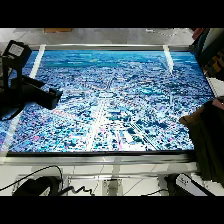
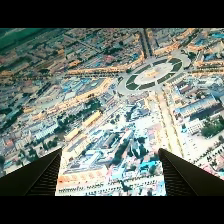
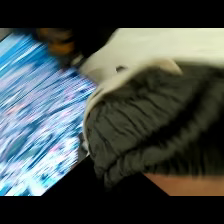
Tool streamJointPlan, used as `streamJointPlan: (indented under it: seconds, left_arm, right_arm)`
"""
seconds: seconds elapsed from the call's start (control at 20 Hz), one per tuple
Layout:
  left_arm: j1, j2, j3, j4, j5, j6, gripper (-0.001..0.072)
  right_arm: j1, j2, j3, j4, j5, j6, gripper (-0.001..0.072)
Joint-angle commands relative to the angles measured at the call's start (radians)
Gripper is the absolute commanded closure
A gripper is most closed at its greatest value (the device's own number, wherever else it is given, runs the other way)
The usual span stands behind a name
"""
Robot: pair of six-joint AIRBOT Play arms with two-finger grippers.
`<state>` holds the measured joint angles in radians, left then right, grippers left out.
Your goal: Fold the clothes and pants, and hang the long-sleeved shirts on hangers.
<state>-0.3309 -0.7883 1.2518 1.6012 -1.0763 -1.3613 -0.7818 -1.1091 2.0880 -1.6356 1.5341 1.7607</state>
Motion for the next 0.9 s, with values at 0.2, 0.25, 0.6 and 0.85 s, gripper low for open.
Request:
streamJointPlan:
  seconds: [0.2,0.25,0.6,0.85]
  left_arm:
    - [0.0,0.0,-0.002,0.0,0.03,0.0,0.0016]
    - [0.0,-0.002,-0.002,-0.001,0.038,0.0,0.0017]
    - [0.0,-0.007,-0.002,-0.002,0.042,0.0,0.0016]
    - [0.0,-0.008,-0.002,-0.005,0.042,0.0,0.0017]
  right_arm:
    - [-0.216,0.114,0.001,-0.202,0.065,0.042,0.0686]
    - [-0.216,0.114,0.001,-0.193,0.077,0.042,0.0686]
    - [-0.216,0.143,0.001,-0.048,0.097,0.047,0.0687]
    - [-0.216,0.174,0.001,-0.062,0.073,0.087,0.037]
